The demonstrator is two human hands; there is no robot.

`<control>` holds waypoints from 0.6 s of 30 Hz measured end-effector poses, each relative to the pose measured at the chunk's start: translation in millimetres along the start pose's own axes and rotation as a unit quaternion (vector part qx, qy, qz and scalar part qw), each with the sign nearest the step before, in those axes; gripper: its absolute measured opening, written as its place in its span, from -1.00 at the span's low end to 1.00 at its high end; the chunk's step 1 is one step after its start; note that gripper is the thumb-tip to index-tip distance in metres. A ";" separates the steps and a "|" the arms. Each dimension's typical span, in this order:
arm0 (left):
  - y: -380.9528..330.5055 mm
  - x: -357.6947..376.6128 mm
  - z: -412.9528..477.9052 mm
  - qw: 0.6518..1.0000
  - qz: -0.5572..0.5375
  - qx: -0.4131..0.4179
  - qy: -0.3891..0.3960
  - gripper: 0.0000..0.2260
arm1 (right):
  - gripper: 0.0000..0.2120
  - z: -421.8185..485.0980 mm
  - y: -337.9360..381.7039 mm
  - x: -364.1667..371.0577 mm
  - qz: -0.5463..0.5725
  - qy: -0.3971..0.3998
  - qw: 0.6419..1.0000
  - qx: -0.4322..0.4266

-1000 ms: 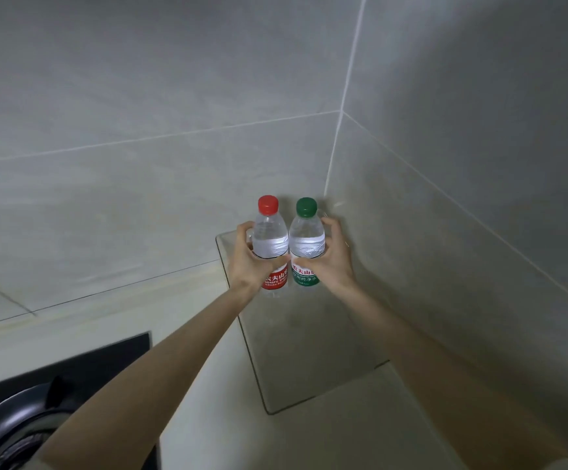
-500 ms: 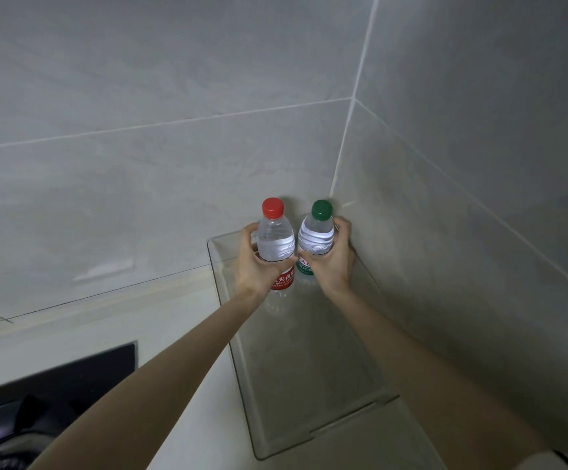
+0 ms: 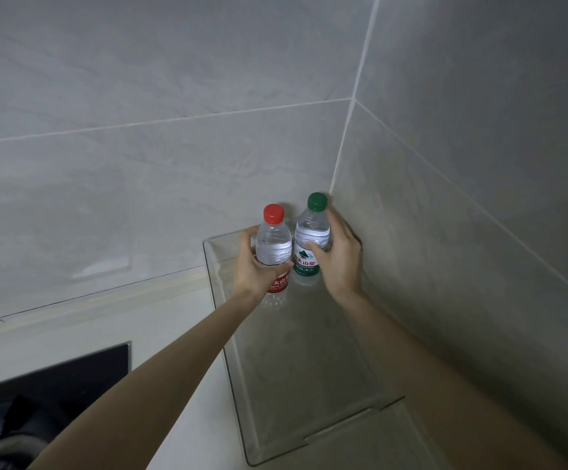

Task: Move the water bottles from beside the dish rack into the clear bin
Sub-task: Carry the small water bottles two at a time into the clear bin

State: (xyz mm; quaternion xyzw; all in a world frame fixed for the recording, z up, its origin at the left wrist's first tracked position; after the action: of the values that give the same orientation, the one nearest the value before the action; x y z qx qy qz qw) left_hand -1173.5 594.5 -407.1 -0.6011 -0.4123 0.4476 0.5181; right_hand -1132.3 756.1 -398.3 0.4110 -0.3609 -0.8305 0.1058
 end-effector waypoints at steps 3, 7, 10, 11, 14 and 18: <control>4.6 0.7 1.0 1.000 0.002 -0.007 0.001 -0.34 | -0.18 13.4 8.1 -16.5 0.025 0.079 0.996 -0.017; 8.1 4.8 3.0 1.000 0.002 -0.004 0.010 -0.30 | -0.14 29.1 22.8 -22.8 -0.035 0.175 0.979 -0.099; 8.6 9.7 4.8 1.000 -0.012 0.003 0.002 -0.34 | -0.27 35.1 23.1 -21.8 -0.048 0.176 0.977 -0.108; 8.9 11.3 6.0 1.000 -0.019 0.001 -0.004 -0.35 | -0.30 35.6 22.2 -21.5 -0.048 0.172 0.978 -0.109; 7.4 15.1 9.5 0.999 -0.024 0.006 -0.021 -0.34 | -0.33 34.4 22.9 -22.2 -0.047 0.151 0.979 -0.129; 11.0 17.7 9.6 0.999 0.013 0.035 -0.031 -0.30 | -0.32 33.7 22.0 -20.5 -0.026 0.136 0.983 -0.124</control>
State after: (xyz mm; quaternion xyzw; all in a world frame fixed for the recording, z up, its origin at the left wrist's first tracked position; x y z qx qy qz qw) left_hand -1177.8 612.6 -420.6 -0.5740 -0.4046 0.4864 0.5199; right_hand -1147.3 767.3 -357.2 0.5128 -0.2264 -0.8078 0.1824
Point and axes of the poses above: each hand's wrist, its own z-axis towards the middle knuckle, its own x-axis out of the palm, y = z × x, the point moved 3 cm from there along z, towards the middle knuckle, and after that the axes turned 3 degrees about -z, right-handed, at the moved point
